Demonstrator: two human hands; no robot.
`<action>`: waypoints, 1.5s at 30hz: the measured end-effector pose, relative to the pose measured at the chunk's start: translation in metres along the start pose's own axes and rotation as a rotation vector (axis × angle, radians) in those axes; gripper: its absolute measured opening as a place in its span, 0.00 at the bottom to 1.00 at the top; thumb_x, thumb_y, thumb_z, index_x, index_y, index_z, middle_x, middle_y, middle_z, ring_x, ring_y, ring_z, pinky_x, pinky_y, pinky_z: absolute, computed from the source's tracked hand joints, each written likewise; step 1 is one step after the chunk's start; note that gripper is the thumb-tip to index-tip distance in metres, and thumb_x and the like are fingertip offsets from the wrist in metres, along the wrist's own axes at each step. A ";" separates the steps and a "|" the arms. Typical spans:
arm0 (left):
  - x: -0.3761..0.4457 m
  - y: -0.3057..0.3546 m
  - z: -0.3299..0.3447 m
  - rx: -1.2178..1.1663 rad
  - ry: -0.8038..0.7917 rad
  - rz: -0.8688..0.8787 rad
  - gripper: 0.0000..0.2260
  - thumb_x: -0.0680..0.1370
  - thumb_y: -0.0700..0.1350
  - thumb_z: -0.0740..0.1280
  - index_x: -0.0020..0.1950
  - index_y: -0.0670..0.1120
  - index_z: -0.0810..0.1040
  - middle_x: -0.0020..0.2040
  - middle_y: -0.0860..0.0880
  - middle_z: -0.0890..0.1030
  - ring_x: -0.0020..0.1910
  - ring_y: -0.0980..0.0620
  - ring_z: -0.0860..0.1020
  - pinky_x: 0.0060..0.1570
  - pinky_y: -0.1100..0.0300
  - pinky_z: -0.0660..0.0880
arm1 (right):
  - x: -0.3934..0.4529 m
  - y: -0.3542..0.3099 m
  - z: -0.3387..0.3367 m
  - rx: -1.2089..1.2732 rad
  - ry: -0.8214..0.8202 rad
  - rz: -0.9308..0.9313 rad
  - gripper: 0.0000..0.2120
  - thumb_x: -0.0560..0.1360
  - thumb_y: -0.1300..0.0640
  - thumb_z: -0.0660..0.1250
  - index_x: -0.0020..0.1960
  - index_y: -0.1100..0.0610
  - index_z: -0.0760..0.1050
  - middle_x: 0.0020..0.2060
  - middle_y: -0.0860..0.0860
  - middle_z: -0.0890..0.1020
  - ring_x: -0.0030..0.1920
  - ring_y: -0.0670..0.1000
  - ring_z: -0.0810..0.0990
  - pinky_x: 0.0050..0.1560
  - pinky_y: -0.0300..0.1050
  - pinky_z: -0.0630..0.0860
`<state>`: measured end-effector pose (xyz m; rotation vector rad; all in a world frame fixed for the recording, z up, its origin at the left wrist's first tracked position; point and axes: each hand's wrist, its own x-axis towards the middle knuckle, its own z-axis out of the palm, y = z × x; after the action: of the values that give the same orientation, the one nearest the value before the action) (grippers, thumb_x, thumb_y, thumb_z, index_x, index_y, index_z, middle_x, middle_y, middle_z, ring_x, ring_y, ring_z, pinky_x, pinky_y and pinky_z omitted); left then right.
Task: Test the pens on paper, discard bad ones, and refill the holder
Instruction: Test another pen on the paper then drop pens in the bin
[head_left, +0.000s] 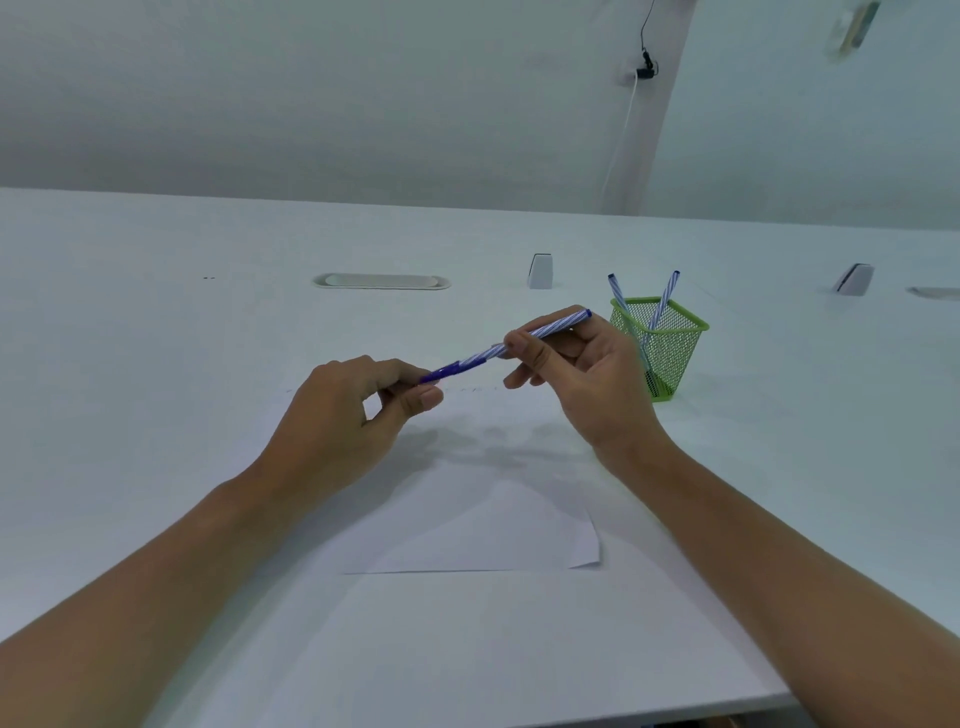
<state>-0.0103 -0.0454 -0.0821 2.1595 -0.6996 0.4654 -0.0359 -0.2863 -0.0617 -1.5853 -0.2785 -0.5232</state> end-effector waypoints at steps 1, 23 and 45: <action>0.000 -0.001 -0.001 0.013 -0.012 -0.017 0.14 0.76 0.62 0.68 0.55 0.57 0.87 0.41 0.57 0.85 0.44 0.63 0.78 0.41 0.72 0.65 | 0.001 -0.001 -0.001 -0.012 0.020 -0.010 0.10 0.75 0.55 0.76 0.49 0.61 0.81 0.42 0.53 0.89 0.34 0.54 0.87 0.40 0.42 0.77; -0.005 -0.006 -0.001 0.232 -0.432 0.078 0.33 0.68 0.80 0.63 0.67 0.65 0.79 0.65 0.77 0.74 0.69 0.68 0.68 0.69 0.59 0.66 | 0.038 -0.008 -0.093 -0.275 0.871 -0.323 0.13 0.86 0.56 0.61 0.60 0.63 0.80 0.43 0.51 0.84 0.39 0.48 0.81 0.45 0.40 0.82; -0.005 -0.014 0.003 0.247 -0.484 0.104 0.37 0.68 0.82 0.59 0.73 0.65 0.73 0.69 0.79 0.69 0.71 0.69 0.64 0.69 0.62 0.60 | 0.036 -0.002 -0.107 -0.478 0.910 -0.396 0.13 0.85 0.52 0.65 0.63 0.60 0.72 0.43 0.51 0.88 0.37 0.50 0.84 0.46 0.40 0.80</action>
<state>-0.0057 -0.0388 -0.0945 2.5077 -1.0685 0.0763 -0.0234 -0.3963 -0.0407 -1.5695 0.2571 -1.6411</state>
